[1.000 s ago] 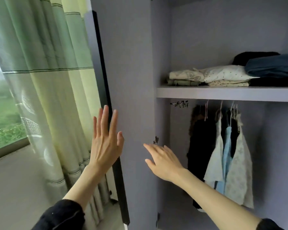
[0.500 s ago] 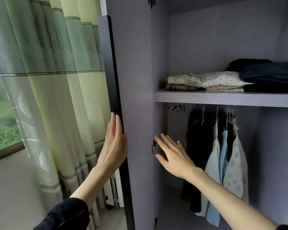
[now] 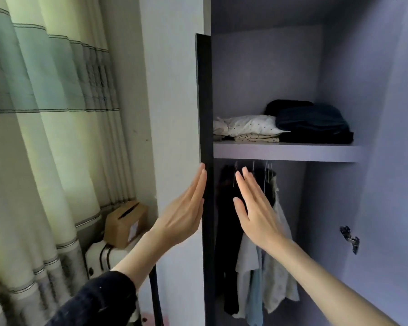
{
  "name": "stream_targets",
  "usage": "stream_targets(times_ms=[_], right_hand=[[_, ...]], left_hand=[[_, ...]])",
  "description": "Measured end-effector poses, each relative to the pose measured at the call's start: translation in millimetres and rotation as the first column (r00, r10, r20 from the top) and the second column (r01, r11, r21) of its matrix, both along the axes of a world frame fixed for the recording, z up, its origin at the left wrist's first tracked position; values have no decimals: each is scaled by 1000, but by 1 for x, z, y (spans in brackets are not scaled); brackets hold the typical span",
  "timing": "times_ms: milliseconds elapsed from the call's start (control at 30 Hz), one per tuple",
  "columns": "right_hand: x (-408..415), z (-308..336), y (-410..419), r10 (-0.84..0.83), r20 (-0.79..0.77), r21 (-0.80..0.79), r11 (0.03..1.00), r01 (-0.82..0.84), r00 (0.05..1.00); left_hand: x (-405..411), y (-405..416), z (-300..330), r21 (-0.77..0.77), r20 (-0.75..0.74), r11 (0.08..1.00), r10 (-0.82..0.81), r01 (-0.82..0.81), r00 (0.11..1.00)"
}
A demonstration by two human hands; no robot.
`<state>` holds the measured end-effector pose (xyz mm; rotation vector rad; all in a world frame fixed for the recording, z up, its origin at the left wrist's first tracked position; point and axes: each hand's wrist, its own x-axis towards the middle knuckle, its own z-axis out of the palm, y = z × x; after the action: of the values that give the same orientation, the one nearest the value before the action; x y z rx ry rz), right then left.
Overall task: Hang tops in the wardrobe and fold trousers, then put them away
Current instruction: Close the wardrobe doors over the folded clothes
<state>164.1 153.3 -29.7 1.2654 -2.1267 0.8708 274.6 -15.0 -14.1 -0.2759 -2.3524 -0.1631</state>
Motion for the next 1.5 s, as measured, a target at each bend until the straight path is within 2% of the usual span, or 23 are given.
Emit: stream_targets(times_ms=[133, 200, 300, 367, 500, 600, 700, 833, 933, 1033, 1167, 1300, 1400, 1500], right_hand=[[-30, -4, 21, -65, -212, 186, 977, 105, 975], [-47, -13, 23, -54, -242, 294, 947, 126, 969], [-78, -19, 22, -99, -228, 373, 910, 181, 969], [-97, -20, 17, -132, -237, 395, 892, 219, 963], [-137, -26, 1, -194, -219, 381, 885, 266, 956], [-164, -36, -14, -220, -122, 335, 909, 248, 968], [-189, -38, -27, -260, -51, 272, 925, 264, 964], [-214, -40, -42, -350, -144, 192, 908, 373, 926], [-231, -43, -56, -357, -194, 173, 904, 391, 914], [-246, -46, -65, -368, -173, 171, 902, 396, 913], [-254, -49, -68, -333, -124, 162, 923, 351, 935], [-257, -51, -60, -284, -130, 186, 934, 304, 950], [-247, -61, -40, -269, -84, 249, 926, 282, 959], [-227, -67, -8, -266, 20, 280, 927, 250, 964]], left_hand=[[-59, 10, 7, 46, 87, 998, 33, -37, 996], [-87, 8, 8, 26, 132, 994, 97, -102, 986], [-123, 0, 8, -140, 199, 969, 231, -205, 952], [-138, -6, 6, -252, 192, 929, 321, -269, 928], [-168, -20, -2, -325, 124, 898, 353, -298, 927], [-195, -26, -5, -348, -34, 894, 288, -281, 957], [-231, -34, -12, -353, -62, 878, 324, -324, 944], [-275, -50, -31, -358, -111, 869, 323, -341, 940], [-301, -64, -42, -367, -110, 869, 313, -331, 943], [-317, -74, -53, -372, -126, 872, 293, -319, 948], [-329, -78, -60, -301, -167, 900, 275, -314, 947], [-327, -74, -54, -292, -123, 898, 305, -328, 944], [-315, -55, -51, -294, -33, 887, 364, -357, 931], [-293, -27, -47, -158, 106, 925, 365, -347, 925]])
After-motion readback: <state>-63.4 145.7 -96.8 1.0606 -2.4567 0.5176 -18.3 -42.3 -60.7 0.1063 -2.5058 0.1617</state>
